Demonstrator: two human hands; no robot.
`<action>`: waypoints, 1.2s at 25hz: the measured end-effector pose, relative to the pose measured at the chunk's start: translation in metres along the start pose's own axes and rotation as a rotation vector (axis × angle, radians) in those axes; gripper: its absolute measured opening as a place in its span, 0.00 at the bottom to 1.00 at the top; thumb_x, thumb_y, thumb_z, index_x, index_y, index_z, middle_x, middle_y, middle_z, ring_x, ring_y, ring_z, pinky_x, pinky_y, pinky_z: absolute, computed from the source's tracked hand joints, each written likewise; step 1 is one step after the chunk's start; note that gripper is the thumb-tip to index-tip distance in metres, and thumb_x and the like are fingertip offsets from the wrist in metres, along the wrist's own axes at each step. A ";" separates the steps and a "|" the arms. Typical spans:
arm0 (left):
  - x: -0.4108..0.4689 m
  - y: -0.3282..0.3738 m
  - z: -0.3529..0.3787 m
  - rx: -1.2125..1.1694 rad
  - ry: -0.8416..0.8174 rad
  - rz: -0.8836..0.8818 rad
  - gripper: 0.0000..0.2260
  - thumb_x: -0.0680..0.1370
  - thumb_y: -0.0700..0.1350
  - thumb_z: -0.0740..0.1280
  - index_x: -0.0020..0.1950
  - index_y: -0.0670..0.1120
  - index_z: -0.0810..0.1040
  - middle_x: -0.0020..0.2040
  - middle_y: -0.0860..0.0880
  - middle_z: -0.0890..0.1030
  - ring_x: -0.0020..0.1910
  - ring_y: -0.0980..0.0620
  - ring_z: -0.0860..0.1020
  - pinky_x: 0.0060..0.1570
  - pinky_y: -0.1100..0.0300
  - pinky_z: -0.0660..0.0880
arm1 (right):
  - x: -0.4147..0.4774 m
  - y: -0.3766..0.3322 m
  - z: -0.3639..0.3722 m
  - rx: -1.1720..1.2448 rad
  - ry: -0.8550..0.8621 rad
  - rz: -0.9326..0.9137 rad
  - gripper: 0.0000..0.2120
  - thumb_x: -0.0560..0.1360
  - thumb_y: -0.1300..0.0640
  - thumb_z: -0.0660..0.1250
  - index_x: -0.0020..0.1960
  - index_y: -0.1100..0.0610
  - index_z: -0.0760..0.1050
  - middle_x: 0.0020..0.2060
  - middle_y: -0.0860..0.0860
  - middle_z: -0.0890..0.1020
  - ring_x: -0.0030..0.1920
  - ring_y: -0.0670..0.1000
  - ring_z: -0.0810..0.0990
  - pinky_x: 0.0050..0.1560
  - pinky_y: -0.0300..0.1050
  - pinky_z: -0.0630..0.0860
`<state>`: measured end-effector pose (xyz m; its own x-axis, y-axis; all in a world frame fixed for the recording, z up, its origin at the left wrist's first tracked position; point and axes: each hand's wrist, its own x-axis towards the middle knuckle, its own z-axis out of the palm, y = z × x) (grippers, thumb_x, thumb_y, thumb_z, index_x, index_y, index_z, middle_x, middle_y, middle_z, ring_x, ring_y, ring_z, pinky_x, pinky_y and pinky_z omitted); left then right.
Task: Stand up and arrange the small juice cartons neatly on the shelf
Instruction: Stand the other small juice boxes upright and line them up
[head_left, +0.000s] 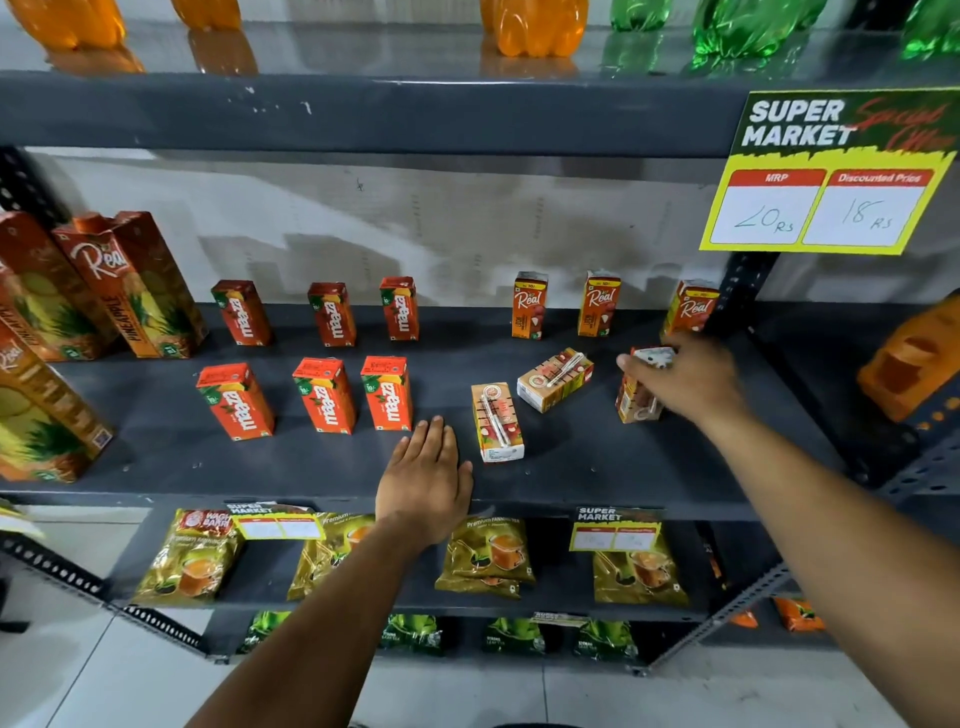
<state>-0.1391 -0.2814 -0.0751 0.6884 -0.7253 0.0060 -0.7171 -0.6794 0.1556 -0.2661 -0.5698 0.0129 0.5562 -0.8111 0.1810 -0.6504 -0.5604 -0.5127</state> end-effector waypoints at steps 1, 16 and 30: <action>0.000 0.000 0.000 -0.004 -0.001 0.000 0.28 0.83 0.55 0.46 0.79 0.42 0.52 0.81 0.45 0.51 0.80 0.47 0.48 0.77 0.52 0.46 | 0.010 -0.005 -0.010 -0.128 -0.092 -0.029 0.31 0.65 0.34 0.69 0.60 0.54 0.75 0.57 0.56 0.80 0.56 0.59 0.78 0.53 0.52 0.77; 0.000 0.001 -0.002 0.002 -0.003 -0.008 0.28 0.83 0.56 0.46 0.79 0.42 0.52 0.81 0.45 0.51 0.80 0.47 0.48 0.77 0.53 0.46 | 0.033 -0.010 -0.065 -1.078 -0.362 -0.929 0.27 0.75 0.59 0.65 0.71 0.46 0.63 0.72 0.48 0.68 0.70 0.52 0.65 0.64 0.47 0.67; 0.000 0.000 -0.003 -0.002 -0.038 0.005 0.29 0.83 0.57 0.45 0.79 0.42 0.49 0.81 0.44 0.48 0.80 0.46 0.45 0.77 0.51 0.45 | 0.009 -0.085 0.035 -0.590 -0.384 -0.488 0.25 0.73 0.59 0.68 0.69 0.55 0.67 0.63 0.56 0.74 0.62 0.57 0.74 0.58 0.54 0.75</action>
<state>-0.1391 -0.2812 -0.0717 0.6800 -0.7325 -0.0308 -0.7204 -0.6754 0.1574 -0.1880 -0.5239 0.0286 0.9114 -0.4029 -0.0836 -0.3959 -0.9140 0.0891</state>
